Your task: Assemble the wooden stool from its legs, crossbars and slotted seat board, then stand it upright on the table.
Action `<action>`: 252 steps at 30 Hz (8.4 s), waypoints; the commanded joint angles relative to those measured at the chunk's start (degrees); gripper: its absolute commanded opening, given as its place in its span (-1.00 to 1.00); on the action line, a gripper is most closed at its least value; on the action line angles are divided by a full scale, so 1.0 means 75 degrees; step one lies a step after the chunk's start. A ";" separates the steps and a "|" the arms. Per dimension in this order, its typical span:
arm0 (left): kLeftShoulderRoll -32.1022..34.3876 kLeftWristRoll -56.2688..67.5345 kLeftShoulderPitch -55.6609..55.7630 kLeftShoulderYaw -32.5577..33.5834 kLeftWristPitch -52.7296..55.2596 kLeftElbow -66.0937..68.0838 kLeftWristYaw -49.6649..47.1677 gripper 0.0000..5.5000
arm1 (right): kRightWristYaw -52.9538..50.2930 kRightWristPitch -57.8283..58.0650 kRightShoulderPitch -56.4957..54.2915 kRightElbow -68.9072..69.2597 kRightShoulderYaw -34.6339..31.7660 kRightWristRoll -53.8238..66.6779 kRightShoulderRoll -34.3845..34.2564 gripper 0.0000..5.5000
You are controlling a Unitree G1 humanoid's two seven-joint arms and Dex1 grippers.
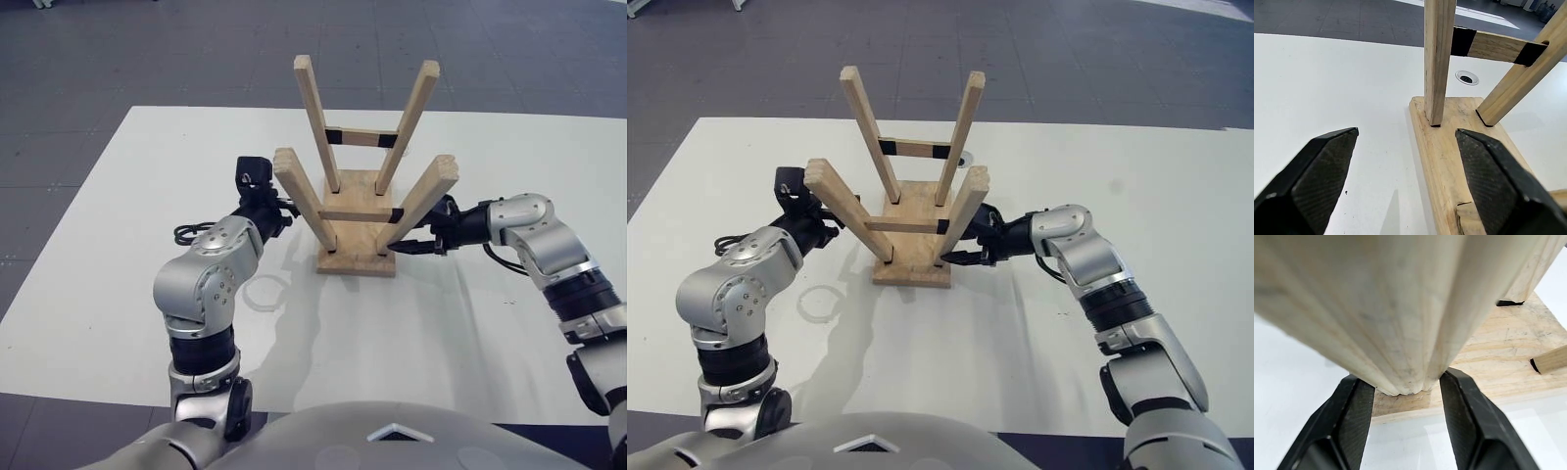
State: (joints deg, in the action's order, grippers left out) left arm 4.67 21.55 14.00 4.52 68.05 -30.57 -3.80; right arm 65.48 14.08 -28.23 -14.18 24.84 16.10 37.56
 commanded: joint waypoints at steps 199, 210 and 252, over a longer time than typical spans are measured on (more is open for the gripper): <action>0.5183 0.3344 0.0045 0.1848 -0.0952 -0.0091 0.5912 0.35 | 0.0749 0.1956 -0.3117 -0.2622 -0.2063 0.0015 0.0061 0.47; 0.5405 0.2767 0.0695 -0.0107 -0.1527 0.0295 0.6526 0.03 | 0.1416 0.1743 -0.3474 -0.2927 -0.2166 -0.0104 -0.0329 0.90; 0.6185 0.1458 0.1104 -0.1292 -0.4505 0.2831 1.0651 -0.38 | 0.0923 0.5129 -0.0350 0.3348 -0.2402 0.2228 0.0559 0.70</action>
State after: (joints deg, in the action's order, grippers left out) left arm 51.70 33.62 23.88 -4.70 33.61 -9.26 77.64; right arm 74.24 49.81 -31.70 9.48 7.56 31.32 42.52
